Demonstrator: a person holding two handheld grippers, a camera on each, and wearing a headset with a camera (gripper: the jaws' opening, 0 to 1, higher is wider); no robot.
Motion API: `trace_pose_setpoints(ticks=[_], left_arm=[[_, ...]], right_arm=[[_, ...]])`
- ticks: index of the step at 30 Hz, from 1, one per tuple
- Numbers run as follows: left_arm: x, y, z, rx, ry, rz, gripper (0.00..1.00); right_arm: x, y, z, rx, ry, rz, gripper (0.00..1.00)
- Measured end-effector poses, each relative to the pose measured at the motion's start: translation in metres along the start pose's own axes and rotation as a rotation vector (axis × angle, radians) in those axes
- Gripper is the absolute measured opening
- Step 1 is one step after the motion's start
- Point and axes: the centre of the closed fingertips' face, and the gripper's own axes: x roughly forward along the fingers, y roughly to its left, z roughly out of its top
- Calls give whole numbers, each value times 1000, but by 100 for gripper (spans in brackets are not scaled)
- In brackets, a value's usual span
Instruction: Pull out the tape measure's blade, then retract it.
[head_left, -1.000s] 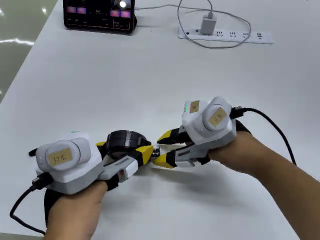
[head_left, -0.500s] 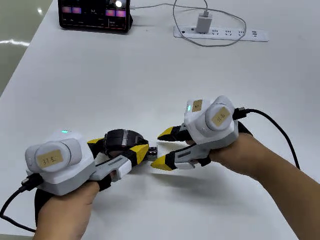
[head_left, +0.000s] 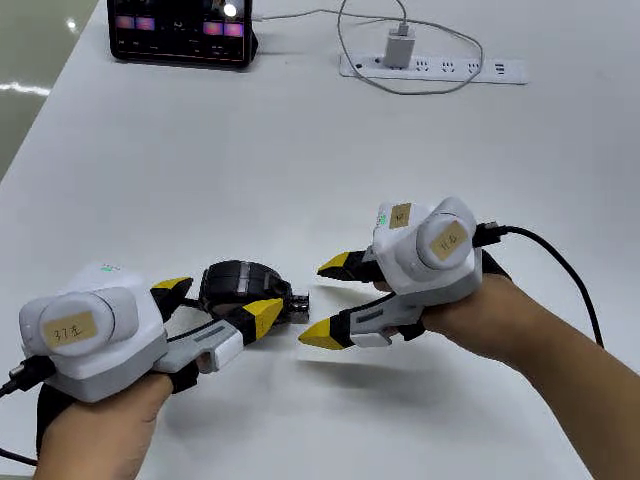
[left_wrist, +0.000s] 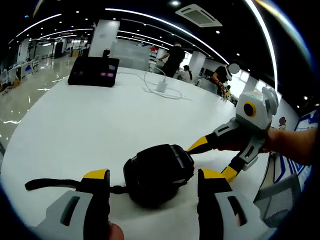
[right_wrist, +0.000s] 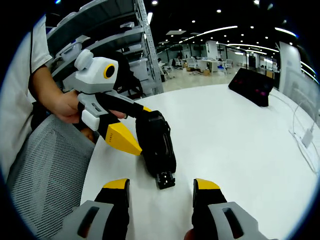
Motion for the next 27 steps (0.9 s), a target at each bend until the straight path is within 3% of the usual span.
trace_pose_setpoints(ticks=[7, 14, 21, 27], left_arm=[[-8, -2, -4, 80, 18, -45, 77], [-16, 0, -8, 185, 39, -46, 85], [-21, 7, -7, 233, 56, -40, 91], [-26, 5, -3, 278, 48, -66, 92]], right_arm=[[-11, 0, -3, 28, -16, -25, 54], [-20, 1, -7, 45, -15, -53, 60], [-30, 2, -9, 45, -20, -78, 67], [-39, 3, -15, 45, -17, -100, 73]])
